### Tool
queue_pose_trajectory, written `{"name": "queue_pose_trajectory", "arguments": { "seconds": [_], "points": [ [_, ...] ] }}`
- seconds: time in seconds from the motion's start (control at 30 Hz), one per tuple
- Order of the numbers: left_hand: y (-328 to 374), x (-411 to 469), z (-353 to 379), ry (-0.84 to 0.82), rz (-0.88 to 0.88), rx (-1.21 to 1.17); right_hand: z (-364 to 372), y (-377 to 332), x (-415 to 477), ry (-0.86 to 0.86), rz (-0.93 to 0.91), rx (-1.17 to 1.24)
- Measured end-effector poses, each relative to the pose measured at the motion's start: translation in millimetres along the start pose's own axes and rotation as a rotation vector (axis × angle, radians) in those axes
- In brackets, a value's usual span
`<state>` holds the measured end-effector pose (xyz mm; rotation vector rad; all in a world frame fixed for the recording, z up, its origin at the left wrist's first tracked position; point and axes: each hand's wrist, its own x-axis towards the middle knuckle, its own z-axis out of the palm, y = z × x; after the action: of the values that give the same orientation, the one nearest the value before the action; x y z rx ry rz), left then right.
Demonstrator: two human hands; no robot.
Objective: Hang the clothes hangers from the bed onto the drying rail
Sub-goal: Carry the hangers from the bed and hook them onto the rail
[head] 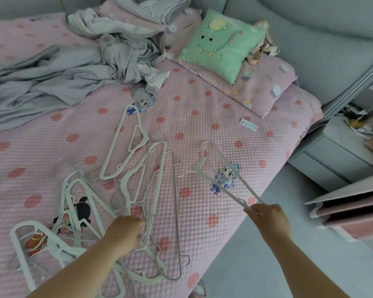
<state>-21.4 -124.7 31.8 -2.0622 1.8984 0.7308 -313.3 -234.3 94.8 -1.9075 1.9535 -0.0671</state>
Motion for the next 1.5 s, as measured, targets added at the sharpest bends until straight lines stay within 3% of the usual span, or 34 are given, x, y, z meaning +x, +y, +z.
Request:
{"name": "queue_pose_trajectory", "arguments": {
  "seconds": [0.13,0.27,0.4,0.5,0.6,0.73,0.87,0.97,1.2,1.37,1.5],
  "points": [
    [19.1,3.0,-35.5,0.050,-0.020,-0.180,-35.2,-10.8,-11.7,0.129,-0.060,-0.178],
    [55.9,10.6,-73.9,0.084,0.072,-0.345,-75.8,-14.5,-20.3,0.379,-0.140,-0.339],
    [105.9,13.6,-106.4,0.088,0.217,-0.444,-113.4,8.7,-32.8,0.372,0.037,-0.065],
    [153.4,11.0,-133.7,0.079,0.310,-0.612,-132.9,30.5,-60.4,0.499,0.107,0.251],
    [204.5,-5.4,-168.6,0.038,0.364,-0.902,-143.5,55.6,-92.1,0.577,0.128,0.402],
    [272.0,-42.7,-196.2,-0.034,0.461,-0.983,-163.8,77.2,-143.7,0.623,0.097,0.497],
    [351.0,-94.1,-204.1,-0.153,0.496,-1.145,-185.1,108.3,-199.0,0.716,0.041,0.440],
    [407.4,-142.2,-193.6,-0.182,0.518,-1.132,-202.1,142.8,-249.3,0.950,-0.037,0.100],
    [529.8,-249.9,-138.3,-0.291,0.579,-1.040,-225.5,235.8,-376.4,0.987,0.025,-0.311],
    [597.9,-323.2,-114.4,-0.263,0.696,-1.083,-248.7,288.4,-466.0,0.847,0.006,-0.239],
    [639.4,-373.2,-106.8,-0.241,0.861,-0.968,-278.1,340.8,-524.5,0.991,0.154,-0.235]
  ]
}}
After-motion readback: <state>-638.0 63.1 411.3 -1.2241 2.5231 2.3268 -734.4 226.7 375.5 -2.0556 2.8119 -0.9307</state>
